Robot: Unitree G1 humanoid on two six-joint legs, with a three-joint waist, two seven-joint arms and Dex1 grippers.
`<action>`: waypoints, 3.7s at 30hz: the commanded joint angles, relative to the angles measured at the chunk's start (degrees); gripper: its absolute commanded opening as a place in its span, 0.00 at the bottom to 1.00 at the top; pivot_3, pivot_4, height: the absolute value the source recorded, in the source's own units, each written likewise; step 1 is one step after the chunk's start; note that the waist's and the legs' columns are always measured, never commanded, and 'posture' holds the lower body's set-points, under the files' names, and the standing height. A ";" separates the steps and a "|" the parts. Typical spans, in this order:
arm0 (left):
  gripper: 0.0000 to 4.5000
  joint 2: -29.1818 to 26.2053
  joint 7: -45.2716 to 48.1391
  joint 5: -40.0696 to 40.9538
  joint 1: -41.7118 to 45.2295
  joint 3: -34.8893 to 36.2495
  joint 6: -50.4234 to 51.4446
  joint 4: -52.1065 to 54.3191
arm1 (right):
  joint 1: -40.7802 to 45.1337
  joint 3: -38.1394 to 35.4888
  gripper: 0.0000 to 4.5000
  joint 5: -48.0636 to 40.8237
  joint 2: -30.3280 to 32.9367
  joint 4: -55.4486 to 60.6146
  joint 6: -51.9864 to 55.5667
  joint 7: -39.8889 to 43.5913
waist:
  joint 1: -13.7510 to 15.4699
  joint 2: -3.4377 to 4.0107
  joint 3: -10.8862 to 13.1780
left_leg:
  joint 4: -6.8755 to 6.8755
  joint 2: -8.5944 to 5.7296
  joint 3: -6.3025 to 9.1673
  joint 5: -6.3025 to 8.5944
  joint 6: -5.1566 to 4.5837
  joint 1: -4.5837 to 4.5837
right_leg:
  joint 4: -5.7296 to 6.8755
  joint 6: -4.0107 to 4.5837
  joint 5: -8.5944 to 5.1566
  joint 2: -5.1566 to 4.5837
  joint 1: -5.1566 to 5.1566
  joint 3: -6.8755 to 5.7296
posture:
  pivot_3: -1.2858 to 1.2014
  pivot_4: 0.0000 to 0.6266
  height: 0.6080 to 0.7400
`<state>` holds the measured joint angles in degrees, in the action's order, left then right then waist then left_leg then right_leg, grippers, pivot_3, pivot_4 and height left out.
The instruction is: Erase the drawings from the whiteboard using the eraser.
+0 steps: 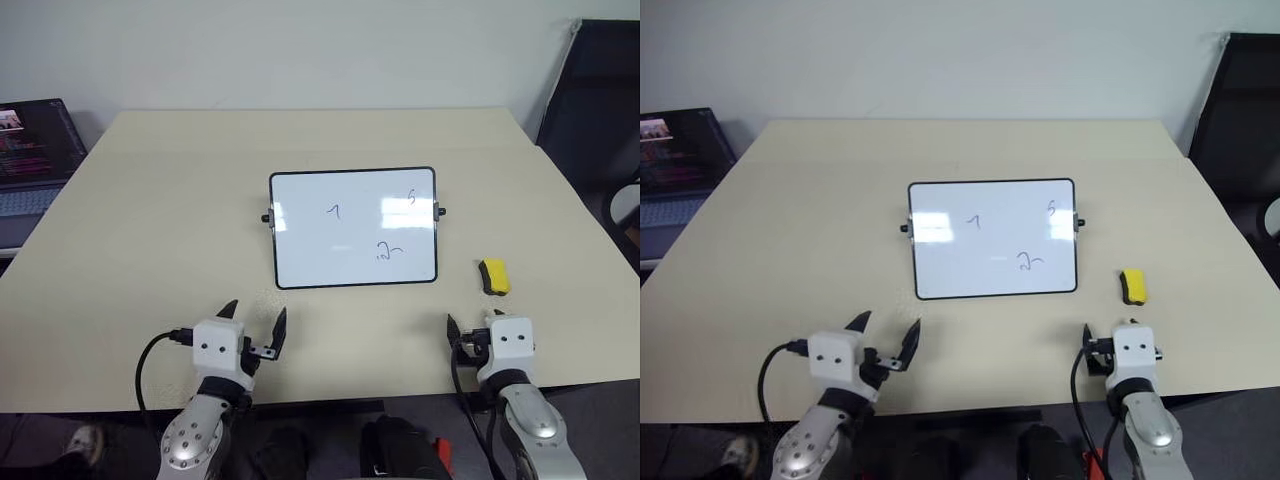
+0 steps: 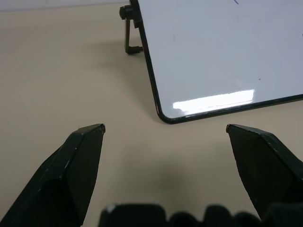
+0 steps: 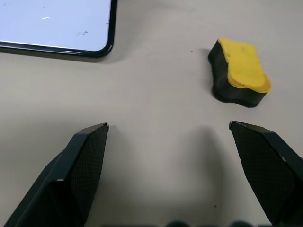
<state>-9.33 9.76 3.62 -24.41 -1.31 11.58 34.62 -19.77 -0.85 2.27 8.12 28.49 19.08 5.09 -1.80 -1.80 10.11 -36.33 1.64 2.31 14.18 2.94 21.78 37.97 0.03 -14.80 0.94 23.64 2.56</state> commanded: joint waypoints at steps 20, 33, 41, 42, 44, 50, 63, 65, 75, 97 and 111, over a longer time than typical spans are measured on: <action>1.00 -0.25 0.45 -0.01 10.13 0.37 -1.99 -4.49 | 2.61 -3.39 0.99 0.48 0.11 1.96 -1.03 -2.53 | 0.07 0.00 -0.01 | -0.12 -0.08 0.01 0.00 0.00 0.04 | 0.03 -0.05 0.03 0.03 -0.01 -0.04 | 0.52 0.24 1.00; 1.00 -0.87 3.72 2.60 20.46 1.63 -6.25 -11.16 | 5.42 -8.25 0.99 -1.74 0.45 3.70 3.58 -2.29 | 0.12 0.00 -0.01 | -0.31 -0.06 0.01 0.00 0.00 0.02 | 0.05 -0.05 0.03 0.04 -0.11 -0.06 | 0.52 0.24 1.00; 1.00 -4.93 24.98 14.90 34.39 -5.14 -4.09 -15.93 | 16.19 -16.05 0.99 -9.29 3.78 0.83 13.38 0.27 | 0.10 0.00 -0.01 | -0.49 -0.21 -0.01 0.01 -0.02 0.06 | 0.04 -0.60 0.37 0.22 -0.23 -0.02 | 0.52 0.24 1.00; 1.00 -5.71 27.57 16.12 35.90 -5.75 -3.37 -16.98 | 17.27 -16.88 0.99 -10.54 3.79 0.66 14.94 0.46 | 0.09 0.01 -0.01 | -0.49 -0.20 0.01 0.01 -0.02 0.07 | 0.03 -0.61 0.38 0.24 -0.22 -0.02 | 0.52 0.24 1.00; 1.00 -6.82 32.87 18.44 39.18 -6.87 -2.21 -19.84 | 19.55 -18.50 0.99 -12.83 3.09 0.37 18.69 -0.24 | 0.06 0.02 -0.01 | -0.46 -0.18 0.05 0.01 -0.02 0.08 | 0.05 -0.60 0.38 0.30 -0.22 -0.01 | 0.52 0.24 1.00; 1.00 -8.30 43.32 20.29 45.27 -9.83 -0.84 -27.45 | 24.20 -19.87 0.99 -15.97 2.76 -1.16 25.69 -1.32 | -0.19 0.07 0.00 | -0.45 -0.11 0.07 0.01 -0.03 0.06 | 0.08 -0.58 0.39 0.41 -0.21 0.00 | 0.52 0.24 1.00; 1.00 -7.74 48.66 15.68 49.24 -13.30 -4.40 -34.43 | 31.13 -20.27 0.99 -17.31 5.41 -11.24 26.05 -1.08 | -0.08 0.10 0.01 | -0.47 -0.12 0.07 0.05 -0.11 0.11 | 0.04 -0.58 0.39 0.44 -0.18 0.08 | 0.52 0.24 1.00; 1.00 -7.90 48.61 15.54 48.98 -12.83 -4.62 -34.36 | 31.17 -20.22 0.99 -17.55 5.50 -12.01 25.88 -0.95 | -0.09 0.10 0.01 | -0.47 -0.12 0.06 0.05 -0.11 0.10 | 0.05 -0.59 0.39 0.45 -0.18 0.09 | 0.52 0.24 1.00; 1.00 -8.09 46.34 14.47 48.66 -12.04 -5.05 -33.78 | 30.97 -19.86 0.99 -17.80 5.04 -14.27 24.88 -0.75 | -0.09 0.11 0.02 | -0.47 -0.12 0.05 0.05 -0.11 0.11 | 0.05 -0.59 0.40 0.45 -0.18 0.10 | 0.52 0.24 1.00; 1.00 -8.67 46.31 14.46 48.60 -11.46 -5.26 -34.08 | 31.10 -21.32 0.24 -19.30 5.33 -15.41 23.65 -1.98 | -0.09 0.12 0.03 | -0.47 -0.11 0.05 0.05 -0.12 0.11 | 0.04 -0.59 0.39 0.45 -0.17 0.09 | 0.52 0.24 1.00; 1.00 -7.71 33.75 5.96 50.59 -8.19 -10.38 -39.45 | 32.62 -15.16 0.24 -14.38 4.87 -12.07 12.55 -2.92 | -0.13 0.14 0.04 | -0.46 -0.10 0.05 0.05 -0.12 0.12 | 0.03 -0.59 0.40 0.46 -0.15 0.09 | 0.52 0.24 1.00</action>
<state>-17.64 46.49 11.41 25.40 -10.53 2.93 -5.11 11.98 -17.42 -13.23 12.87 13.09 34.95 2.07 -1.94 -1.67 10.14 -36.77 1.54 2.36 14.23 2.82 21.90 37.99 -0.56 -14.40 1.40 23.50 2.65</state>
